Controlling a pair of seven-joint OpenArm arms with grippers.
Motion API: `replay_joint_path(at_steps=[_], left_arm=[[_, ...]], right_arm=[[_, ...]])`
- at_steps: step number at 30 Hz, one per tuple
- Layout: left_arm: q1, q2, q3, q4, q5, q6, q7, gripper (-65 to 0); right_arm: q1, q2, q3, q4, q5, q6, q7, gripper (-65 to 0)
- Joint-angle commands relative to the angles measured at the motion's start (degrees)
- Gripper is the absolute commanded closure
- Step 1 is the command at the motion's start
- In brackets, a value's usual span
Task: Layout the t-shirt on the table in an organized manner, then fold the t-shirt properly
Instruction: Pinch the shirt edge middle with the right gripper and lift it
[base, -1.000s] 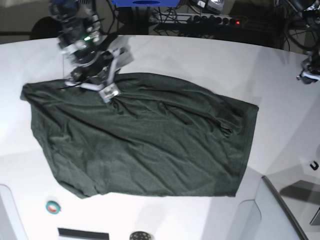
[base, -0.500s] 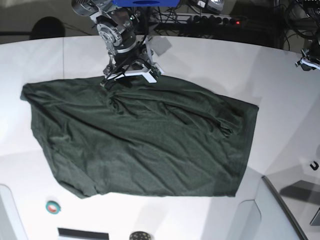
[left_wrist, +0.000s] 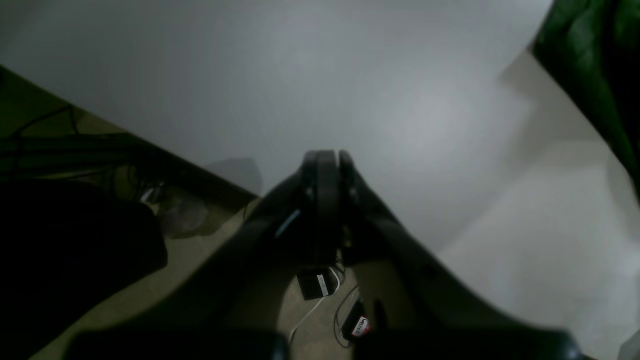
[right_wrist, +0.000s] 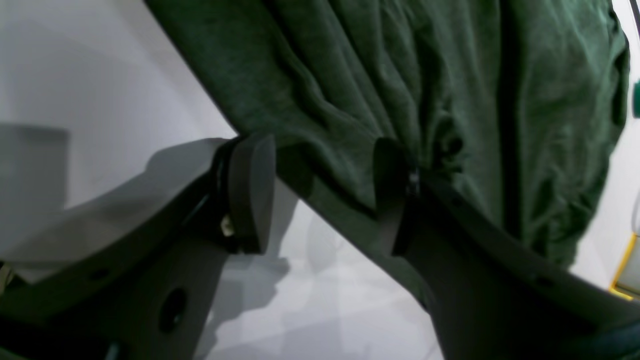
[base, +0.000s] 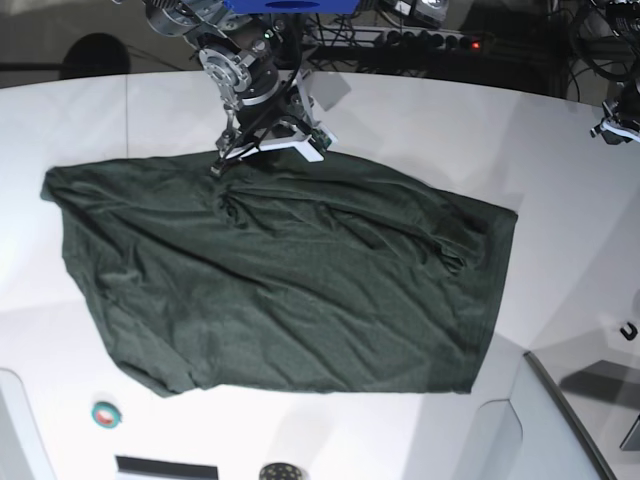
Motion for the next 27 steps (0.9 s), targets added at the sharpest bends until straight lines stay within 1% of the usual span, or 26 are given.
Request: replay_joint_path(at_steps=[1,3,11,12,14,16,18,20,27], left_arm=[[0.0,-1.4,-0.3,0.7,-0.4,-0.2,-0.9,0.0],[0.0,-1.4,-0.3,0.7,-0.4,-0.2,-0.9,0.0],[0.0,-1.5,-0.2,0.7,-0.4,-0.2,-0.9,0.0],[0.0,-1.5,-0.2,0.7,-0.4,-0.2,-0.9,0.0],[0.0,-1.5,-0.1,0.7,-0.4,-0.2,-0.9,0.0],[-0.1,-1.5,-0.1,0.7,-0.4,-0.2,-0.9,0.0],[-0.1,-1.6,-0.1,0.7,-0.4,-0.2,-0.9,0.0],[-0.1,-1.6,-0.1,0.7,-0.4,-0.2,-0.9,0.0],[0.0,-1.6,-0.1,0.7,-0.4,-0.2,-0.9,0.0]], right_arm=[[-2.8,-1.9,-2.7,-0.8,-3.6,-0.4,0.8,-29.3],[-2.8,-2.3,-2.5,-1.5,-3.6,-0.4,0.8,-29.3],[-3.1,-1.9,-2.7,-1.5,-3.6,0.1,0.7,-28.8],[-3.1,-1.9,-2.7,-1.5,-3.5,0.5,0.7,-27.2],[-3.1,-1.9,-2.7,-1.5,-3.5,3.1,0.7,-22.2],[-3.1,-2.0,-2.6,-1.5,-1.7,4.8,0.7,-20.9],[-2.9,-1.9,-2.7,-1.5,0.8,4.8,0.8,-20.9],[-2.8,-1.9,-2.7,-1.5,2.0,4.8,0.8,-20.9],[-1.3,-2.2,-2.6,-6.0,2.0,4.7,1.0,-20.9]])
